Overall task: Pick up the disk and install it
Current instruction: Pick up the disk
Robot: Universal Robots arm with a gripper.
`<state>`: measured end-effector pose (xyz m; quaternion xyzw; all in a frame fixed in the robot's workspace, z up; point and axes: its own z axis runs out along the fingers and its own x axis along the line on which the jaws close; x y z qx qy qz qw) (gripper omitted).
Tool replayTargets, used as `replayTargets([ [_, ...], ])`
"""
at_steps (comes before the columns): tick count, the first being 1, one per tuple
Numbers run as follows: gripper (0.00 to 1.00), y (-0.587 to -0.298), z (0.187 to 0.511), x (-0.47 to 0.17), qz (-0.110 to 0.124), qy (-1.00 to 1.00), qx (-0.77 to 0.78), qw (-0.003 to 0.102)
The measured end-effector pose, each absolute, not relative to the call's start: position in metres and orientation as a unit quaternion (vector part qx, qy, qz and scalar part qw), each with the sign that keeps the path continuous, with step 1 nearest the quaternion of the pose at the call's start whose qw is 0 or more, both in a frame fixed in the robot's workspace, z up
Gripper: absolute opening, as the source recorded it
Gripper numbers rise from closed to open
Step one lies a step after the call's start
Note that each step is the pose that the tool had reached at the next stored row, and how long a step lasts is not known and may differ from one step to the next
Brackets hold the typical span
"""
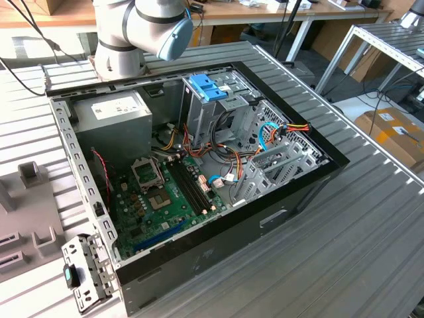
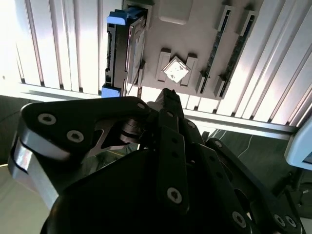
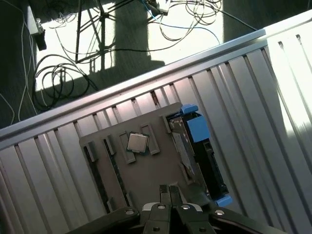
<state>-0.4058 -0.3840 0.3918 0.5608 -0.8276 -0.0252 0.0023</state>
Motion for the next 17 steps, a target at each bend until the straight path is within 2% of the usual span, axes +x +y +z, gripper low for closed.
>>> replayTargets([
  [17, 0.11, -0.384, 0.3918, -0.4059, -0.025, -0.804, 0.595, 0.003],
])
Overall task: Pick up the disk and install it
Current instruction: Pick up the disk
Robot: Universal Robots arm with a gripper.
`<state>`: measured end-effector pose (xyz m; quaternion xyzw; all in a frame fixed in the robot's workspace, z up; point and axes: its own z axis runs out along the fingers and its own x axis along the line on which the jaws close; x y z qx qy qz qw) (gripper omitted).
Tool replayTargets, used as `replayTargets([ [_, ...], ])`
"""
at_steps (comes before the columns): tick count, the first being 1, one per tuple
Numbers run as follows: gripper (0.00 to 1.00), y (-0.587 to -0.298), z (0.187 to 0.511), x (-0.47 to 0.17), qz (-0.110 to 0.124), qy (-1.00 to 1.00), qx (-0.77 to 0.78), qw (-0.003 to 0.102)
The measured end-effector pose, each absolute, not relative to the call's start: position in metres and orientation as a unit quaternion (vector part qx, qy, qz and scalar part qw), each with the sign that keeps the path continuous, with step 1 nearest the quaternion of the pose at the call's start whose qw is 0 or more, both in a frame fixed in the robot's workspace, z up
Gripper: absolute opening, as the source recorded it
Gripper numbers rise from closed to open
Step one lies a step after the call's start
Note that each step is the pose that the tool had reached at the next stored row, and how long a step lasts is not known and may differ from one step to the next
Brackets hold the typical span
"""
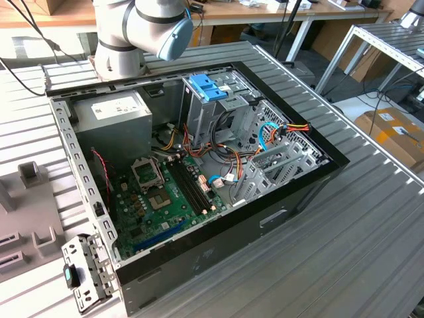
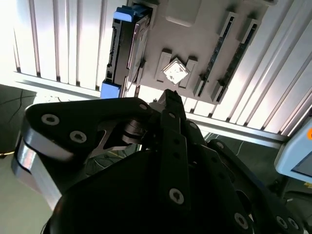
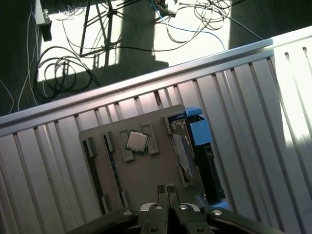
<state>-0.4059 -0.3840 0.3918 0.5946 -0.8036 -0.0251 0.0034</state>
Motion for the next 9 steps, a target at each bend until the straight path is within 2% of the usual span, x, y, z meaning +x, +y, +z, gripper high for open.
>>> replayTargets([
  [9, 0.11, -0.384, 0.3918, -0.4059, -0.025, -0.791, 0.611, 0.004],
])
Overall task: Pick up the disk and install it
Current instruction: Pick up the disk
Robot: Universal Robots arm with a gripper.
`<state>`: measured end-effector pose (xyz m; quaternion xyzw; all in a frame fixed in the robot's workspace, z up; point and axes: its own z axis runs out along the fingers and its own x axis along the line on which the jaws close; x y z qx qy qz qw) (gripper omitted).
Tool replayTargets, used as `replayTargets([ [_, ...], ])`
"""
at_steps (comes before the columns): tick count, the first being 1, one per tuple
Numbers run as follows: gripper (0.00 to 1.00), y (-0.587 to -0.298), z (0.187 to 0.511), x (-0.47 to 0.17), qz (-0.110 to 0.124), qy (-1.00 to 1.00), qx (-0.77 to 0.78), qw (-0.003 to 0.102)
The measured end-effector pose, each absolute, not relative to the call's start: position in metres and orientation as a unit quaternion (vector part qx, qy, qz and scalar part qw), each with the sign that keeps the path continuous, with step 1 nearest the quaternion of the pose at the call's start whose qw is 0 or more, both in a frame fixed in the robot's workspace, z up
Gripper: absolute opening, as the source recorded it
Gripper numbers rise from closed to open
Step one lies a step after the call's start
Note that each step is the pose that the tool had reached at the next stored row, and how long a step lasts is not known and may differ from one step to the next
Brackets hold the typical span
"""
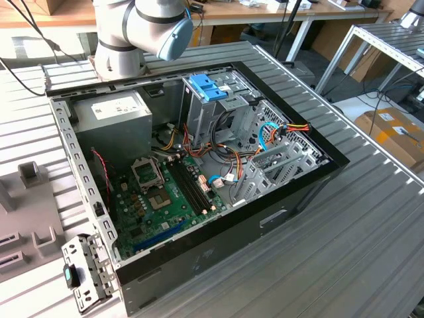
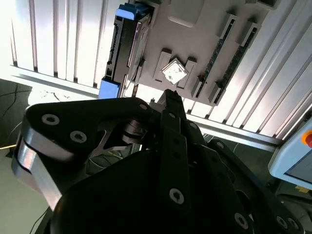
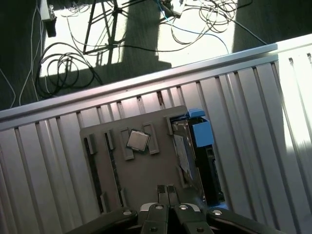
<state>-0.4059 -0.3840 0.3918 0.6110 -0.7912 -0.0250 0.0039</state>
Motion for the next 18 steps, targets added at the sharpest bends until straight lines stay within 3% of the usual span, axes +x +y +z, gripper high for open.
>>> replayTargets([
  [18, 0.11, -0.384, 0.3918, -0.4059, -0.025, -0.759, 0.651, 0.005],
])
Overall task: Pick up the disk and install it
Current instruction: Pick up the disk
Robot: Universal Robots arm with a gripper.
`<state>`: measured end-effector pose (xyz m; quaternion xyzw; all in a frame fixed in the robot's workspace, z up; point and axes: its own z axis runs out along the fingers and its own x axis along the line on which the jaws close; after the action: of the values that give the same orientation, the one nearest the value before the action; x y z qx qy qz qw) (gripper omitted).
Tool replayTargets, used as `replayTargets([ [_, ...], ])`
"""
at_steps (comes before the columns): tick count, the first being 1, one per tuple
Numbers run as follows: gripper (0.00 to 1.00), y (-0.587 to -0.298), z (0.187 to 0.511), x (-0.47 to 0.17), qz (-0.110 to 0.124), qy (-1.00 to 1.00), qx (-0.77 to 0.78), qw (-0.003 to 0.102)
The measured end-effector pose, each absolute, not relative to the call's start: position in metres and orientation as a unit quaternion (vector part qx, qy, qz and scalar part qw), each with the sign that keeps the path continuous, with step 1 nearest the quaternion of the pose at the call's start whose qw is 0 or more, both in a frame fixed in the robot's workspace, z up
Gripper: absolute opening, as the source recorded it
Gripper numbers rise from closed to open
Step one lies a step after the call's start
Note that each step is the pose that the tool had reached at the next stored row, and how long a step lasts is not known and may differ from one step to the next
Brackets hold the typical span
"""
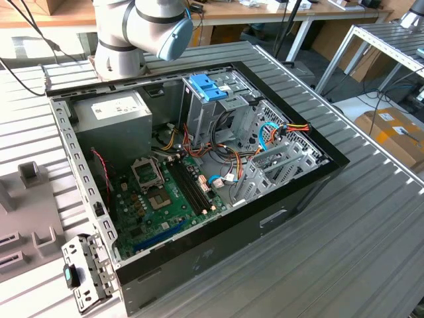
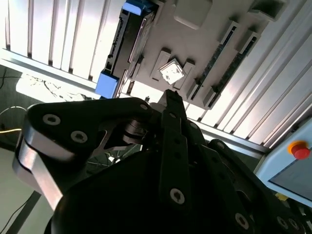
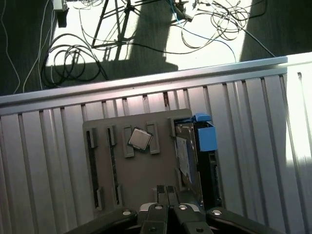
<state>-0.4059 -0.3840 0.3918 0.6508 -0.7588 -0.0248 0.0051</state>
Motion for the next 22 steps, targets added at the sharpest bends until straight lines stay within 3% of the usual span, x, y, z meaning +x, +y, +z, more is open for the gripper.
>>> replayTargets([
  [22, 0.11, -0.384, 0.3918, -0.4059, -0.024, -0.716, 0.697, 0.007],
])
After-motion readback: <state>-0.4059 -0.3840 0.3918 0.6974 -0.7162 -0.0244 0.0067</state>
